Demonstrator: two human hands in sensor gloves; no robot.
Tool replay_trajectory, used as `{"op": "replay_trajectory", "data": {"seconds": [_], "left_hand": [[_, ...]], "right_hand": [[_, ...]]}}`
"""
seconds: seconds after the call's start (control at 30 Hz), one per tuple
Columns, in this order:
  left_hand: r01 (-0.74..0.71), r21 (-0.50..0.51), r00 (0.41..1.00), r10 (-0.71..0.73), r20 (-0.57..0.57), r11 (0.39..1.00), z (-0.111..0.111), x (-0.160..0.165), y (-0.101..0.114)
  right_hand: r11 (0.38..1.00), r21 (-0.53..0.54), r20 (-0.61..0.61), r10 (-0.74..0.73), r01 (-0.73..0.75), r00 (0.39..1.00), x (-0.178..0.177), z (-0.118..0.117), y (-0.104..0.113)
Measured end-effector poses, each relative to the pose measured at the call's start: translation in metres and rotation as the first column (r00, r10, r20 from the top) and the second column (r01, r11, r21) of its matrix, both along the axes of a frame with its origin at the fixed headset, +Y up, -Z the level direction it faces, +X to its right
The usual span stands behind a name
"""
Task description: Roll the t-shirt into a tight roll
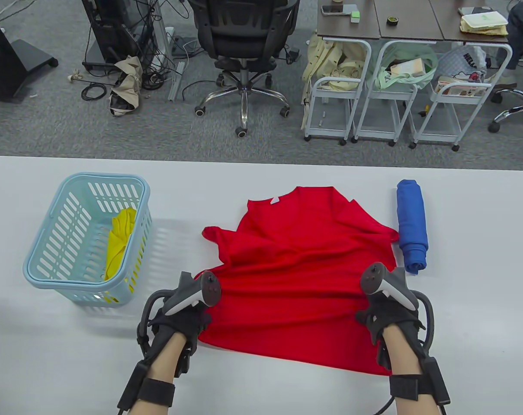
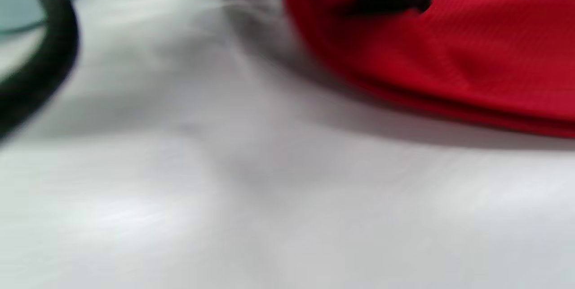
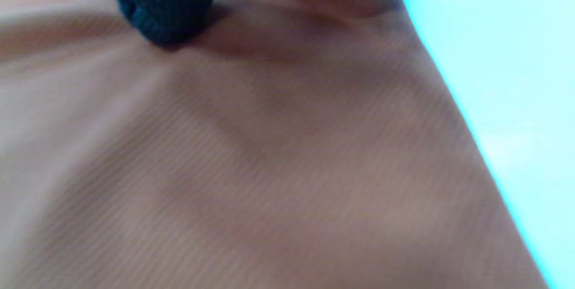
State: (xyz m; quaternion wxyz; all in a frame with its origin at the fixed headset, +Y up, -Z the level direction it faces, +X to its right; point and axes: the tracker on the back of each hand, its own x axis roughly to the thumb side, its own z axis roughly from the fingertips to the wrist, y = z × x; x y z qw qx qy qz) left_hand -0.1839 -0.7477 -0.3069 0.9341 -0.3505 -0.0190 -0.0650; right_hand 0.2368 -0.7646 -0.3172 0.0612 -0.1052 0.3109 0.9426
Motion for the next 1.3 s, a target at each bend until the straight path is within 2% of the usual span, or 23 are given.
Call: {"op": "replay_trajectory", "data": {"seconds": [0.03, 0.07, 0.1, 0.17, 0.23, 0.27, 0.37, 0.43, 0.47, 0.5, 0.53, 0.57, 0.7, 0.77, 0.83, 0.9, 0.93, 1.03, 1.07, 1.13, 1.17, 1.23, 1.3], "left_hand": [[0.029, 0.032, 0.998, -0.027, -0.061, 0.999, 0.001, -0.005, 0.004], [0.165, 0.054, 0.985, -0.162, -0.06, 0.985, 0.003, -0.012, 0.011], [0.187, 0.071, 0.981, -0.183, -0.06, 0.98, 0.004, -0.016, 0.014], [-0.011, 0.064, 0.997, 0.016, -0.069, 0.998, 0.004, -0.023, 0.016], [-0.158, 0.125, 0.987, 0.158, 0.014, 0.979, 0.003, -0.017, 0.017], [-0.224, 0.142, 0.974, 0.216, 0.073, 0.964, 0.003, -0.009, 0.015], [-0.317, 0.121, 0.945, 0.302, 0.125, 0.941, 0.001, 0.009, 0.003], [-0.188, 0.048, 0.978, 0.182, 0.099, 0.981, -0.002, 0.008, -0.011], [-0.112, 0.054, 0.99, 0.106, 0.097, 0.992, -0.002, 0.004, -0.014], [-0.11, 0.078, 0.988, 0.1, 0.118, 0.991, -0.005, -0.004, -0.011], [-0.154, 0.118, 0.987, 0.147, 0.065, 0.981, -0.006, -0.009, -0.012], [-0.126, 0.141, 0.991, 0.131, -0.03, 0.982, -0.007, -0.015, -0.012], [-0.087, 0.171, 0.996, 0.086, 0.013, 0.981, -0.007, -0.013, -0.011], [-0.026, 0.191, 0.998, 0.017, 0.053, 0.981, -0.003, -0.002, 0.007], [-0.046, 0.319, 0.997, 0.021, 0.079, 0.946, 0.002, 0.005, 0.024], [-0.1, 0.363, 0.991, 0.061, 0.116, 0.927, 0.005, 0.009, 0.026], [-0.127, 0.353, 0.988, 0.087, 0.126, 0.927, 0.004, 0.011, 0.022], [-0.187, 0.232, 0.976, 0.152, 0.158, 0.955, 0.0, 0.015, 0.0], [-0.19, 0.194, 0.975, 0.162, 0.149, 0.963, -0.001, 0.017, -0.007], [-0.166, 0.24, 0.978, 0.128, 0.167, 0.956, -0.001, 0.019, 0.003], [-0.167, 0.305, 0.977, 0.116, 0.177, 0.938, -0.001, 0.019, 0.014], [-0.223, 0.331, 0.968, 0.167, 0.187, 0.917, 0.001, 0.015, 0.022], [-0.3, 0.403, 0.954, 0.26, 0.152, 0.865, 0.001, 0.004, 0.025]], "right_hand": [[1.0, -0.008, 0.006, -0.024, 0.024, 1.0, 0.001, 0.0, -0.001], [1.0, -0.008, 0.009, -0.018, 0.018, 1.0, 0.002, 0.0, 0.0], [1.0, -0.007, 0.007, -0.017, 0.017, 1.0, 0.002, 0.0, 0.0], [1.0, -0.006, 0.003, -0.01, 0.01, 1.0, 0.001, 0.0, 0.0], [1.0, -0.01, -0.002, -0.004, 0.004, 1.0, 0.001, -0.001, 0.0], [1.0, -0.005, 0.0, 0.002, -0.002, 1.0, 0.001, 0.0, 0.001], [0.999, -0.013, -0.015, 0.03, -0.03, 0.999, 0.002, 0.002, 0.002], [1.0, -0.013, -0.007, 0.017, -0.017, 1.0, 0.004, 0.004, 0.001], [1.0, -0.014, -0.005, 0.012, -0.012, 1.0, 0.004, 0.004, 0.001], [1.0, -0.015, -0.006, 0.008, -0.008, 1.0, 0.005, 0.004, 0.001], [1.0, -0.017, -0.007, 0.007, -0.007, 1.0, 0.005, 0.004, 0.001], [1.0, -0.017, -0.012, 0.015, -0.015, 1.0, 0.004, 0.004, 0.001], [0.999, -0.022, -0.026, 0.028, -0.028, 0.999, 0.001, 0.005, 0.002], [0.995, -0.014, -0.051, 0.098, -0.099, 0.994, -0.005, 0.008, 0.011], [0.993, 0.028, -0.044, 0.117, -0.116, 0.992, -0.01, 0.009, 0.021], [0.987, 0.06, -0.016, 0.15, -0.148, 0.989, -0.017, 0.011, 0.024], [0.985, 0.073, -0.031, 0.159, -0.157, 0.987, -0.022, 0.011, 0.023], [0.979, 0.097, -0.09, 0.186, -0.177, 0.978, -0.035, 0.008, 0.013], [0.99, 0.07, -0.149, 0.132, -0.122, 0.98, -0.038, 0.007, 0.007], [0.999, 0.016, -0.167, 0.05, -0.048, 0.985, -0.04, 0.006, -0.004], [0.997, -0.024, -0.146, 0.07, -0.074, 0.987, -0.042, 0.008, -0.001], [0.983, 0.096, -0.136, 0.166, -0.154, 0.977, -0.044, 0.01, 0.022], [0.982, 0.127, -0.126, 0.153, -0.137, 0.98, -0.044, 0.014, 0.029]]}}
